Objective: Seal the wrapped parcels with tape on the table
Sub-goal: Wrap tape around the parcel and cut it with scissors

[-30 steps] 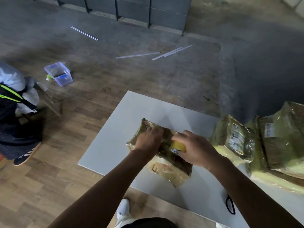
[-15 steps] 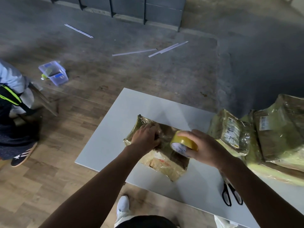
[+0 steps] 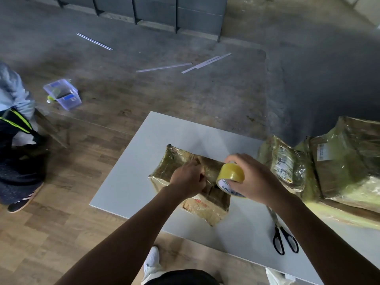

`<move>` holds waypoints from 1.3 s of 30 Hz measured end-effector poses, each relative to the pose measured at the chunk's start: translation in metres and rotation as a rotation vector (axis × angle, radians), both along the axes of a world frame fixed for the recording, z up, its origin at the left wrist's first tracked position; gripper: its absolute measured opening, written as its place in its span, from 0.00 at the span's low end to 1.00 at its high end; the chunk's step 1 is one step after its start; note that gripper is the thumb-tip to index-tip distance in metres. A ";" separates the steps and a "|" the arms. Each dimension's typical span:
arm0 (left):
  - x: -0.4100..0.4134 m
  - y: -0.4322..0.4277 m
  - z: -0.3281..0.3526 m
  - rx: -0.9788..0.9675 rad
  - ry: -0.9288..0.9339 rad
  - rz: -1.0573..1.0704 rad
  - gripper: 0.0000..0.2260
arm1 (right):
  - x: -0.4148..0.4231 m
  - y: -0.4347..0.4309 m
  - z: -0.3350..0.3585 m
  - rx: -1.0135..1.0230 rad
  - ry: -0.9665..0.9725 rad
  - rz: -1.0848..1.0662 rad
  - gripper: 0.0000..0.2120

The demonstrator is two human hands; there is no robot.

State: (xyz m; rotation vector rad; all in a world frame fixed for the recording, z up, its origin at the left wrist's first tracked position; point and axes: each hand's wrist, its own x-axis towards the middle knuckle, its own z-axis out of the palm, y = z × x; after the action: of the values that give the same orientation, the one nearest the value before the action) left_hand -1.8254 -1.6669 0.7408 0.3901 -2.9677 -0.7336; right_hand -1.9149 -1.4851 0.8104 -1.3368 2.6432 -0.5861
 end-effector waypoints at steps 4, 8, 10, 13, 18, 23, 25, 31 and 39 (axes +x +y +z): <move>-0.001 0.003 -0.003 -0.020 -0.018 -0.007 0.12 | 0.005 0.028 -0.022 -0.137 -0.257 0.039 0.29; 0.000 0.001 -0.003 0.038 -0.025 -0.005 0.09 | 0.006 0.027 -0.025 -0.152 -0.186 0.063 0.32; -0.001 -0.001 -0.002 0.074 -0.045 -0.002 0.09 | 0.002 0.029 -0.017 -0.060 -0.098 0.070 0.31; -0.002 -0.001 -0.001 0.083 -0.070 0.000 0.09 | -0.008 0.053 -0.009 0.062 -0.020 0.063 0.25; -0.009 0.007 0.010 -0.004 -0.137 -0.063 0.06 | -0.006 0.054 -0.007 0.305 0.069 0.064 0.24; -0.015 0.028 0.015 -0.061 -0.218 -0.186 0.08 | -0.004 0.038 -0.011 0.362 0.034 0.030 0.23; -0.015 0.031 0.015 -0.103 -0.196 -0.187 0.12 | -0.004 0.039 -0.014 0.356 0.001 0.011 0.23; -0.014 0.056 0.010 -0.176 -0.176 -0.284 0.16 | -0.005 0.042 -0.022 0.315 -0.027 0.016 0.23; 0.016 0.054 -0.003 -0.258 -0.022 -0.433 0.32 | -0.006 0.057 -0.032 0.239 -0.071 -0.005 0.23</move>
State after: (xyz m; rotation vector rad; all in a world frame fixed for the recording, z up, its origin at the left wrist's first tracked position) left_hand -1.8093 -1.6130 0.7380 -0.2689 -3.1428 -0.3567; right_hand -1.9206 -1.4285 0.7787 -1.2165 2.5634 -0.2998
